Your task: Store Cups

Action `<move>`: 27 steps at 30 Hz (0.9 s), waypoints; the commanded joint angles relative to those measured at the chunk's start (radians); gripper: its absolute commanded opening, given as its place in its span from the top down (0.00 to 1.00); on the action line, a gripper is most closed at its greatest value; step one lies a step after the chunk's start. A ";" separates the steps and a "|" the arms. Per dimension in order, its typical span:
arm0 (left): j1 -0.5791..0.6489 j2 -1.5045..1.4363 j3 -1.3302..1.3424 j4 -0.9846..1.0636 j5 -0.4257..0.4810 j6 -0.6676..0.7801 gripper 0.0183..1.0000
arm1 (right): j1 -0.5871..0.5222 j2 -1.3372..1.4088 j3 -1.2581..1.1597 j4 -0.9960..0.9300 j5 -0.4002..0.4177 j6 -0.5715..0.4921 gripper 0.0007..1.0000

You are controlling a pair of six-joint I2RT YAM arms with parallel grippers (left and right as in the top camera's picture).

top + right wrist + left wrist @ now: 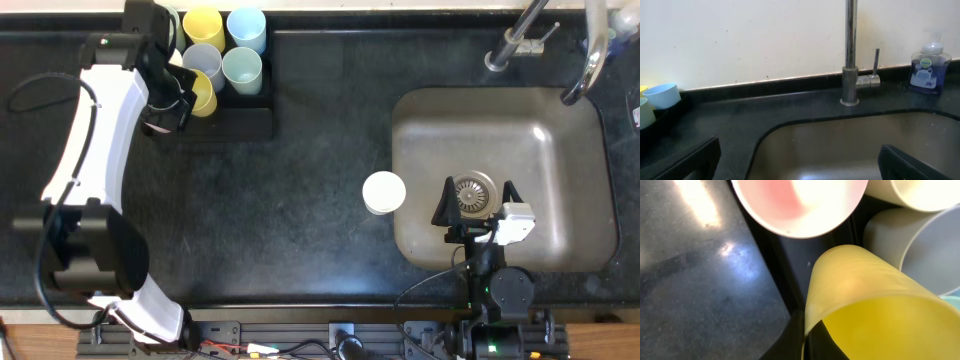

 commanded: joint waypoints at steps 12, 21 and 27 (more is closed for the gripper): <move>0.024 0.105 0.012 0.010 0.044 -0.007 0.98 | -0.008 -0.009 -0.013 0.005 -0.007 -0.003 0.00; 0.024 0.093 0.012 0.002 0.069 -0.007 0.98 | -0.008 -0.009 -0.013 0.005 -0.007 -0.003 0.00; 0.021 0.023 0.012 -0.055 0.070 -0.007 0.98 | -0.008 -0.009 -0.013 0.005 -0.007 -0.003 0.00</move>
